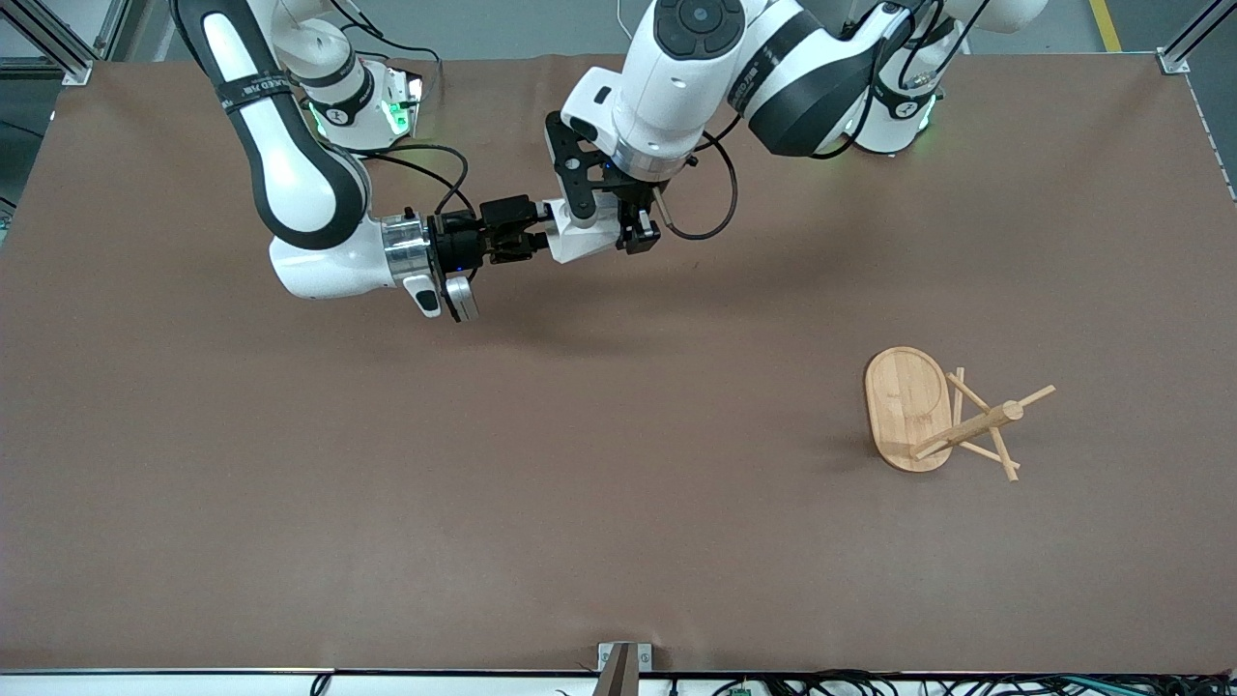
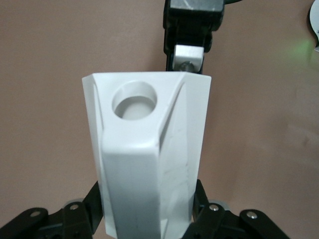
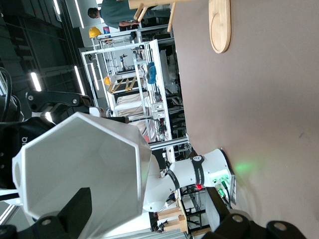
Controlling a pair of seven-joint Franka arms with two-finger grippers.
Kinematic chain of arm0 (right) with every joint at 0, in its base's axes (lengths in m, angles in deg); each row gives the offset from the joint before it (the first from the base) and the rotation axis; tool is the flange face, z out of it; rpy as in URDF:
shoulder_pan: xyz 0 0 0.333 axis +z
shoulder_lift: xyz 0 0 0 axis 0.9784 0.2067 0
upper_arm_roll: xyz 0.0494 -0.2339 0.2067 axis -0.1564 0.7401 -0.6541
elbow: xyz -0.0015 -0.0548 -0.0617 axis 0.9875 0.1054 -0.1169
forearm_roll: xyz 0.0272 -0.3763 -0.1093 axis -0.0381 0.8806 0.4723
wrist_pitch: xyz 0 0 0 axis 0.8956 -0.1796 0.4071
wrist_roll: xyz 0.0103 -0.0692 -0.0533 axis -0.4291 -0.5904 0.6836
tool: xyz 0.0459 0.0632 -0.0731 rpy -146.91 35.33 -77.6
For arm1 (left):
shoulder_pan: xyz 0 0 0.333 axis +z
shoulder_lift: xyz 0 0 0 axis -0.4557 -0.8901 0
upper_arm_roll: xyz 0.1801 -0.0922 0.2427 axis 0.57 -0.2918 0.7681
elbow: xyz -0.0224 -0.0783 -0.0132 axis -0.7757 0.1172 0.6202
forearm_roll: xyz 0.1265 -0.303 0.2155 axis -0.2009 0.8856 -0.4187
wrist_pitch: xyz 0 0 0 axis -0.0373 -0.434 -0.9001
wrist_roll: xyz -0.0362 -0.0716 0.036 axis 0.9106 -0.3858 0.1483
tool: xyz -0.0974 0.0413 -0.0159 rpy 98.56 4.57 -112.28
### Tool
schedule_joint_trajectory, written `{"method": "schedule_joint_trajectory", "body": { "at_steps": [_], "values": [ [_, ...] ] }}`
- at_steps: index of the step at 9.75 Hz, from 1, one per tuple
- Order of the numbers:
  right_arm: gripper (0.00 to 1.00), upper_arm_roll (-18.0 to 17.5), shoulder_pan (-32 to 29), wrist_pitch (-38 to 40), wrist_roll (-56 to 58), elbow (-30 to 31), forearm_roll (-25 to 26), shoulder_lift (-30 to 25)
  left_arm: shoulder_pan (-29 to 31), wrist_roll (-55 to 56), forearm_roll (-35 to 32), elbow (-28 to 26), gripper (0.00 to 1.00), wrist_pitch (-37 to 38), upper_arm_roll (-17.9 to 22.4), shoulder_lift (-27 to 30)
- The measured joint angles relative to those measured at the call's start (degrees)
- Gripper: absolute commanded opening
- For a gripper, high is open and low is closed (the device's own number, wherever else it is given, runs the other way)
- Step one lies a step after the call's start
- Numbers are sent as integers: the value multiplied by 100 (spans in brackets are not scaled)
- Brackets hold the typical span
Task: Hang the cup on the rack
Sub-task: 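Carry the cup toward the rack while the right gripper releases, withdraws, then move the cup with the left gripper over the wooden rack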
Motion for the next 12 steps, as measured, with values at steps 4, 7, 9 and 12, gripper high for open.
{"method": "schedule_joint_trajectory", "body": {
  "at_steps": [4, 7, 9, 12],
  "values": [
    [100, 132, -529, -14, -119, -184, 539, -15, 403, 974, -296, 41, 14, 237, 103, -3],
    [100, 188, -1482, 47, -988, -852, 2461, -77, 757, 1818, -454, 34, 14, 354, 141, -34],
    [100, 231, -2030, -79, -1178, -1050, 3762, -107, 978, 2402, -582, 32, 15, 363, 158, -61],
    [100, 254, -2500, -105, -1861, -1754, 6102, -146, 1438, 2963, -645, -47, 14, 798, 181, -161]
  ]
}}
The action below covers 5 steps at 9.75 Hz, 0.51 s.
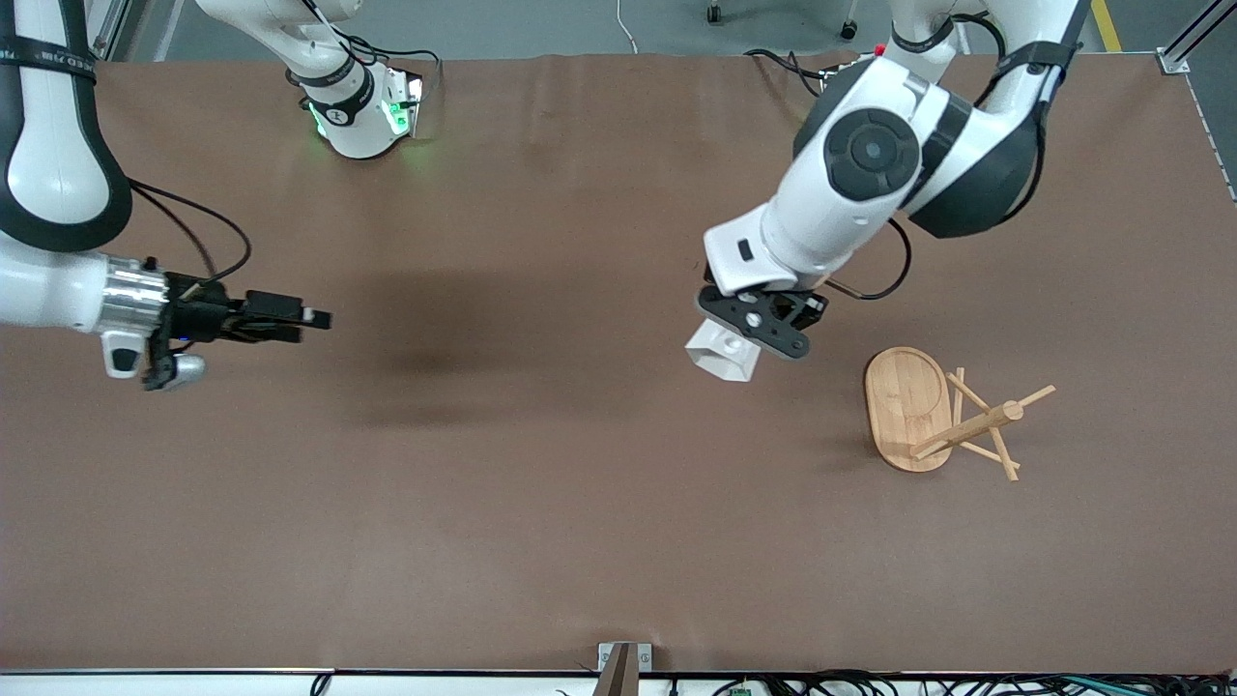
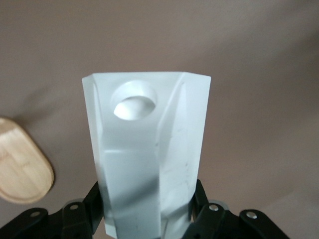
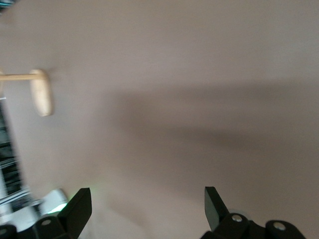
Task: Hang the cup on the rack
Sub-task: 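Move the cup with the left gripper over the wooden rack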
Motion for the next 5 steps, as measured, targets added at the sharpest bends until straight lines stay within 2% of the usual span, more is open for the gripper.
{"method": "schedule_joint_trajectory", "body": {
  "at_steps": [3, 4, 5],
  "values": [
    [100, -21, 0, -145, -1104, -338, 2148, -383, 748, -366, -81, -370, 14, 126, 20, -15],
    [100, -34, 0, -135, -1338, -359, 2607, -642, 1017, -536, -82, -507, 14, 129, 17, 18],
    [100, -44, 0, -2, -1489, -399, 2856, -910, 1172, -592, -82, -650, 14, 128, 11, 102]
  ]
}}
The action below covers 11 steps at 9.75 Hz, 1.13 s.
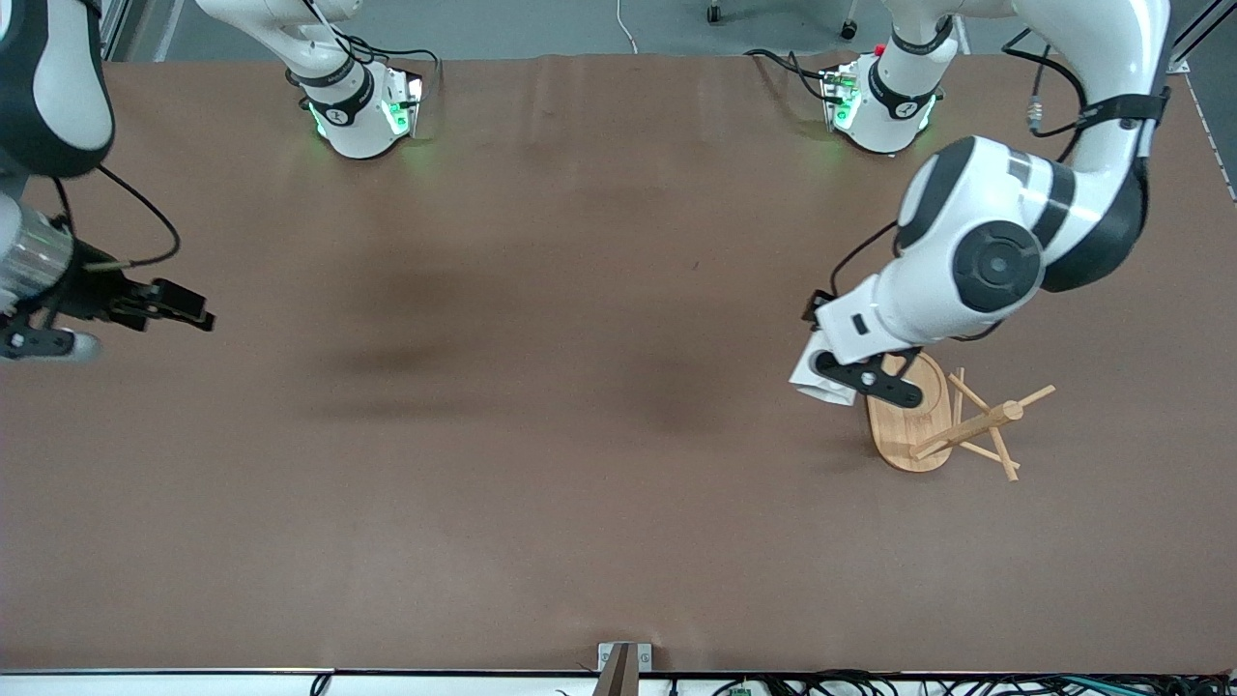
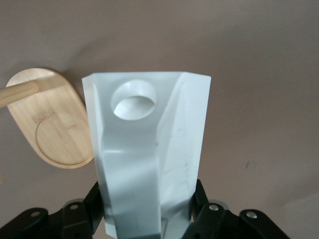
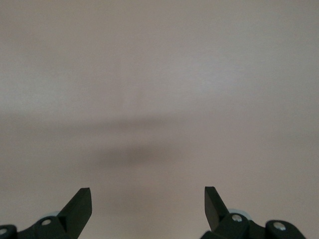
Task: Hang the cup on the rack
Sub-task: 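Move the cup with the left gripper over the wooden rack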
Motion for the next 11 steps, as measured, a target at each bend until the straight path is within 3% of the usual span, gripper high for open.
{"method": "schedule_joint_trajectory", "body": {
  "at_steps": [2, 5, 11],
  "values": [
    [100, -19, -85, 818, -258, -385, 161, -436, 227, -96, -1, -380, 14, -43, -23, 333],
    [100, -217, -329, 2199, -514, -1576, 168, -558, 540, -783, -1, -956, 14, -441, -28, 622],
    [100, -302, -308, 1853, -507, -1679, 196, -318, 815, -1534, -1, -1084, 14, -623, -36, 615]
  ]
}}
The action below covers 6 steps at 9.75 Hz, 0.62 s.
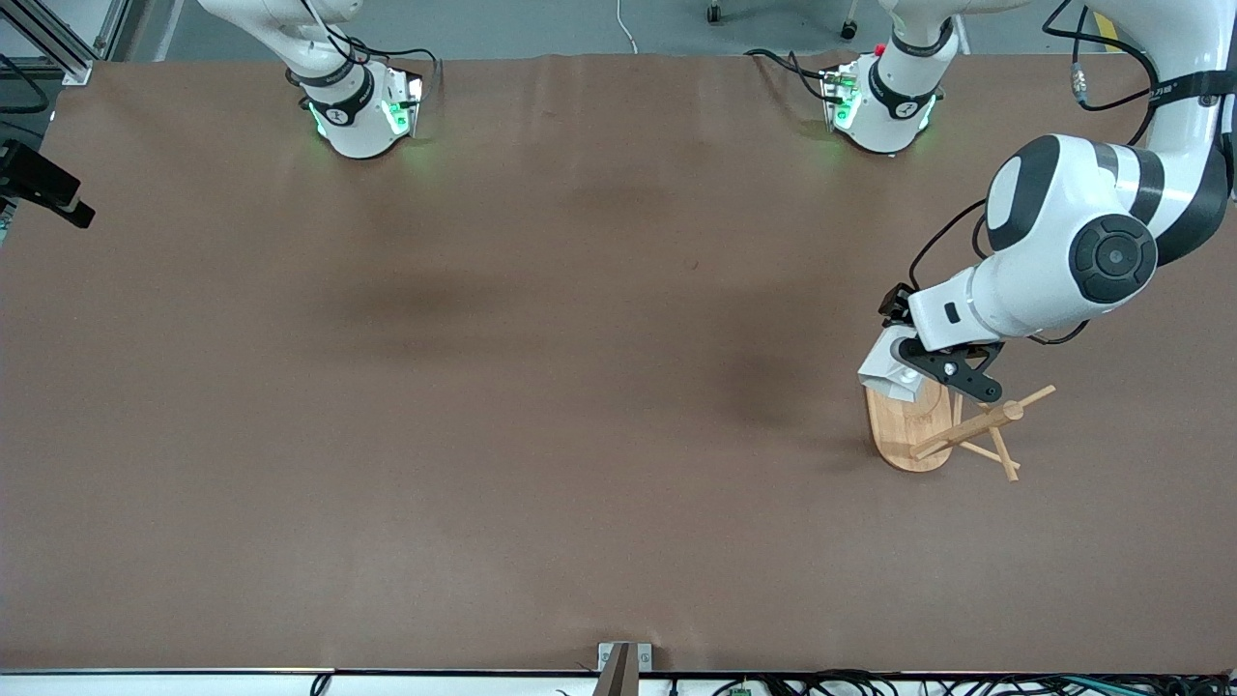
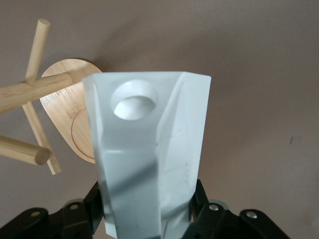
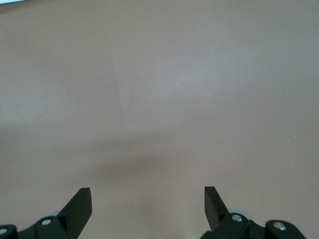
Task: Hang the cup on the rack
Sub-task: 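Move the cup with the left gripper over the wooden rack, then lower the cup onto a rack peg with the left gripper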
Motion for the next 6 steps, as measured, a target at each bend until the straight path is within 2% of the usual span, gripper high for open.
{"method": "schedule_joint_trajectory", "body": {
  "at_steps": [6],
  "values": [
    [100, 1, -2, -5, 35, -5, 169, 1, 235, -541, 0, 6, 14, -70, 2, -152]
  ]
}}
